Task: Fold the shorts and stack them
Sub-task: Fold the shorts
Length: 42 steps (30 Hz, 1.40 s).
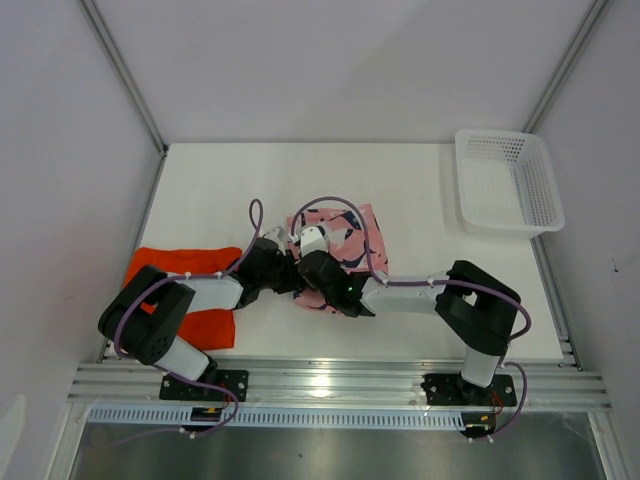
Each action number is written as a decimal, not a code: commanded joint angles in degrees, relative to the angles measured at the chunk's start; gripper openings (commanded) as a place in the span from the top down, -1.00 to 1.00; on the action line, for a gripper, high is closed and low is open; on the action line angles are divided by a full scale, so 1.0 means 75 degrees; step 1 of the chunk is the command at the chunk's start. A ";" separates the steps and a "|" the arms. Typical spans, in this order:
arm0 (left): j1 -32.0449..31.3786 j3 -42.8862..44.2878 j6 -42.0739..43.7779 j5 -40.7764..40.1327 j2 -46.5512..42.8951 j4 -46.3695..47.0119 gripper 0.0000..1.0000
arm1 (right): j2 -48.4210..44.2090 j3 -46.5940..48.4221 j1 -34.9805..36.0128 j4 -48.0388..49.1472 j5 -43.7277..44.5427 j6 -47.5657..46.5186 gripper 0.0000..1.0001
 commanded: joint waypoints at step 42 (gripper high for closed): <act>-0.0231 0.1126 0.0497 -0.1502 -0.3425 -0.4149 -0.65 | -0.1180 -0.2855 -0.1575 0.3908 -0.4249 0.3433 1.00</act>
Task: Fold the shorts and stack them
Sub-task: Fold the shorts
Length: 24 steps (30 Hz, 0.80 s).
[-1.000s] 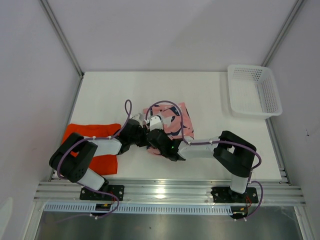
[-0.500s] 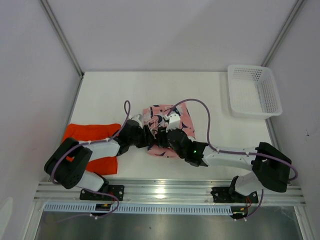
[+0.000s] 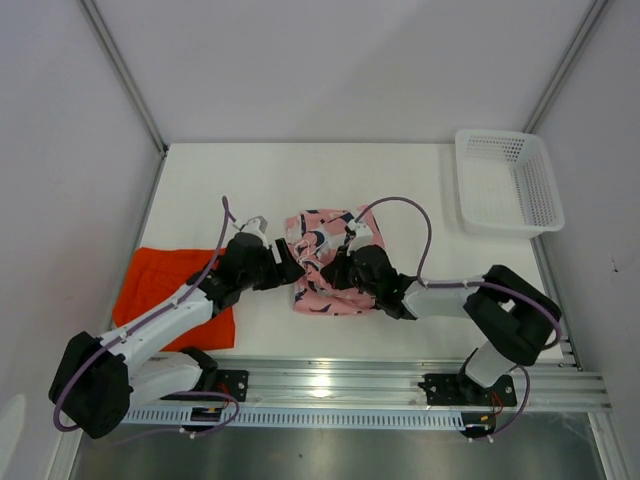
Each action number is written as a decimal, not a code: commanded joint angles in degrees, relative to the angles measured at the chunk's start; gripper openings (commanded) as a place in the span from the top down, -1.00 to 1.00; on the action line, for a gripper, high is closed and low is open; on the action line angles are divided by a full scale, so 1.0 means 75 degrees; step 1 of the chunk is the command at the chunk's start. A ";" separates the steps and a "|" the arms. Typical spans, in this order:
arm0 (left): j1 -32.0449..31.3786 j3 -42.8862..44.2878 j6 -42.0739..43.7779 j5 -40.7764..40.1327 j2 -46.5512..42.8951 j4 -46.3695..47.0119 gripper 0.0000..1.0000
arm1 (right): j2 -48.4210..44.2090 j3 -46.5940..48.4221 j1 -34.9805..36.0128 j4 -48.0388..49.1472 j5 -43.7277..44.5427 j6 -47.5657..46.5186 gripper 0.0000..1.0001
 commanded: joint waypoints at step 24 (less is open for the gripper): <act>0.0119 0.3276 0.1070 0.0006 0.2412 -0.0339 -0.53 | -0.0015 0.0016 0.0032 0.0910 -0.0803 0.0499 1.00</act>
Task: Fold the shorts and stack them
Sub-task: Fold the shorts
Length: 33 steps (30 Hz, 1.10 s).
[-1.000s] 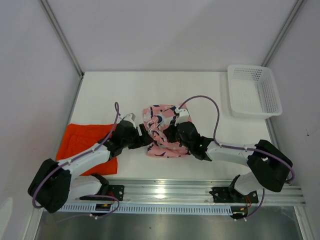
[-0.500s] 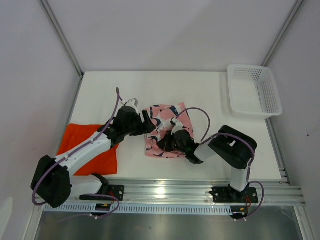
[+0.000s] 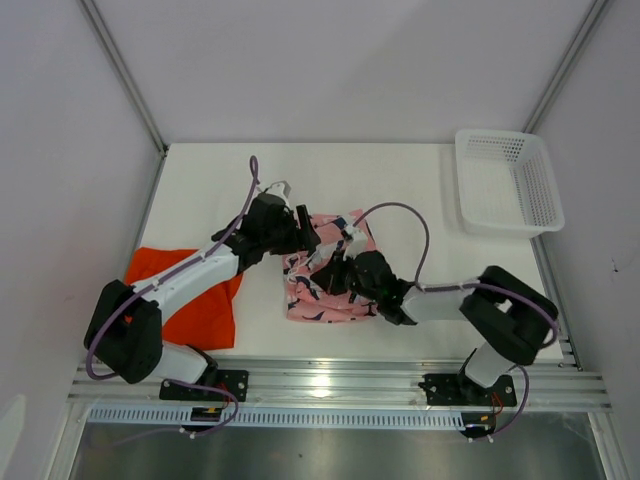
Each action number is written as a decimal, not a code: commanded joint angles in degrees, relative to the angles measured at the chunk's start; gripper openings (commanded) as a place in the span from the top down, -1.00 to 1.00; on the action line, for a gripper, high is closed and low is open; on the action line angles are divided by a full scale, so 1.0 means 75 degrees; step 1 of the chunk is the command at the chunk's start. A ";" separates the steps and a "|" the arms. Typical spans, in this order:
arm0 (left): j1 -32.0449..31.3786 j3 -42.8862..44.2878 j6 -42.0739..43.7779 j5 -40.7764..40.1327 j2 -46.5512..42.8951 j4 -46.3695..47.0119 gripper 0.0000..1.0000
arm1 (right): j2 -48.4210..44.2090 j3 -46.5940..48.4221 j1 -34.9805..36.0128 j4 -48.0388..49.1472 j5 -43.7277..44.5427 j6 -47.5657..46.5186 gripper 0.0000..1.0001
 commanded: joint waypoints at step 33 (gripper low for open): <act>-0.1832 -0.1511 -0.0156 -0.1755 -0.2710 -0.1095 -0.51 | 0.2627 0.4576 -0.4209 -0.4010 -0.2654 -0.1826 0.28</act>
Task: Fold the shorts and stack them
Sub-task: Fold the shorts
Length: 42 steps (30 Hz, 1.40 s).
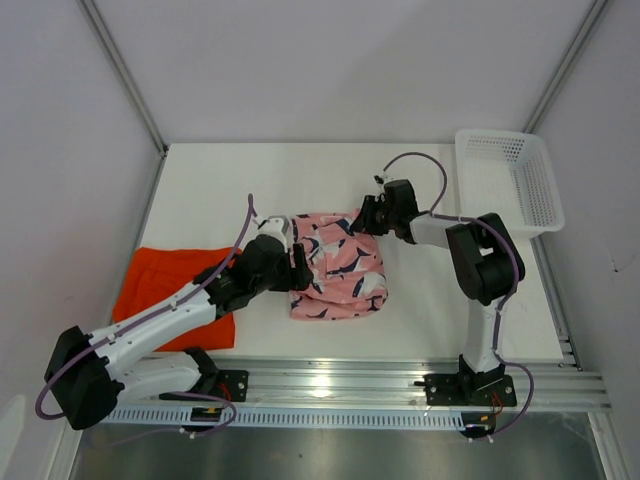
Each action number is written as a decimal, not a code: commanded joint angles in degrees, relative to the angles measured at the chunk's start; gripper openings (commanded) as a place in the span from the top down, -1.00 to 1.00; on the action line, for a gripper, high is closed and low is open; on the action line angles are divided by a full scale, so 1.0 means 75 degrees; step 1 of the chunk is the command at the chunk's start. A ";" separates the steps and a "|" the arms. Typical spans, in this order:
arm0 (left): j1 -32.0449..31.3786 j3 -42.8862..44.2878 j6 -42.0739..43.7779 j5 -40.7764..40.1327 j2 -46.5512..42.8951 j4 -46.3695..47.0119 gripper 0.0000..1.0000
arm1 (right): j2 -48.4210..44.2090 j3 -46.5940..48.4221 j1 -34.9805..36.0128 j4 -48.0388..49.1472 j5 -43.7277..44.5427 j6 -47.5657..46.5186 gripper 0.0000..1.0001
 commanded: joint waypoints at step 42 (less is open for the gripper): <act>0.1329 -0.1591 -0.0249 0.1315 0.0306 0.1046 -0.81 | -0.4599 -0.2106 -0.0172 -0.2591 0.0366 -0.1049 -0.97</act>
